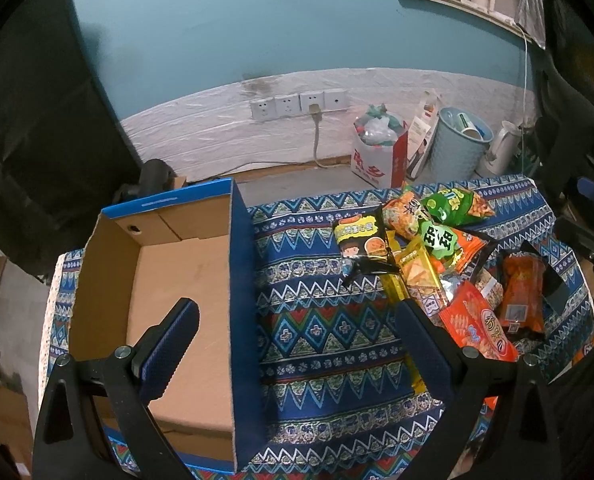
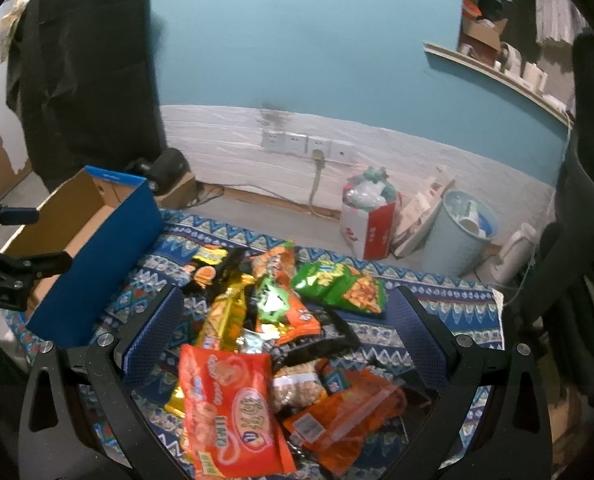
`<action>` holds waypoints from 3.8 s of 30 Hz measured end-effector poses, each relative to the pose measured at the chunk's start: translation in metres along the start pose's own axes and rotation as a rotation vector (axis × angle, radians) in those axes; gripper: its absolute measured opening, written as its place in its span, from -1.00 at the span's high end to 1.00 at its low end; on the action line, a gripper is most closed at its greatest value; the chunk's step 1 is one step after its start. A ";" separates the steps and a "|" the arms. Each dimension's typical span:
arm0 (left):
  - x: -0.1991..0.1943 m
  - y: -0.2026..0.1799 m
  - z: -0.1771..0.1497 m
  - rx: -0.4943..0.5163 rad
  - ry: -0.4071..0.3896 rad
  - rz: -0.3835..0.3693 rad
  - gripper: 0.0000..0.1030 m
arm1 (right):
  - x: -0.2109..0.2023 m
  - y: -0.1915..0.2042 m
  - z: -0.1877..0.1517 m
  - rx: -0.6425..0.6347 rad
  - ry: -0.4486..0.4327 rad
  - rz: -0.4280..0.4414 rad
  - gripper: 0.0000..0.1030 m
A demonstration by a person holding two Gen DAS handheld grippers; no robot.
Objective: Organize snacks
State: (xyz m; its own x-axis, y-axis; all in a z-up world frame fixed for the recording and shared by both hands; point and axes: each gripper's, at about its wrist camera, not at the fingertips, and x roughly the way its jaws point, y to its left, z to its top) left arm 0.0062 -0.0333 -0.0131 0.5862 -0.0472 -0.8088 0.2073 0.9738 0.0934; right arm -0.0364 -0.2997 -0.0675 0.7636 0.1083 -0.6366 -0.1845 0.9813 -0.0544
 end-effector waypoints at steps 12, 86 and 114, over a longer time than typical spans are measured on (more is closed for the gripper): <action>0.042 -0.024 -0.004 0.029 0.111 -0.030 -0.94 | 0.030 -0.073 -0.034 0.244 0.201 -0.101 -0.95; 0.236 -0.046 0.062 -0.181 0.438 -0.156 -0.92 | 0.114 -0.079 0.015 0.092 0.327 -0.024 -0.07; 0.102 0.008 0.059 -0.059 0.225 -0.083 -0.15 | 0.096 -0.014 0.038 0.013 0.284 0.074 -0.07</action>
State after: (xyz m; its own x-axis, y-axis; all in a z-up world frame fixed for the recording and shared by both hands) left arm 0.1137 -0.0436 -0.0601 0.3780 -0.0835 -0.9220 0.1978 0.9802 -0.0077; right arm 0.0630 -0.2969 -0.0988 0.5439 0.1328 -0.8286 -0.2243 0.9745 0.0089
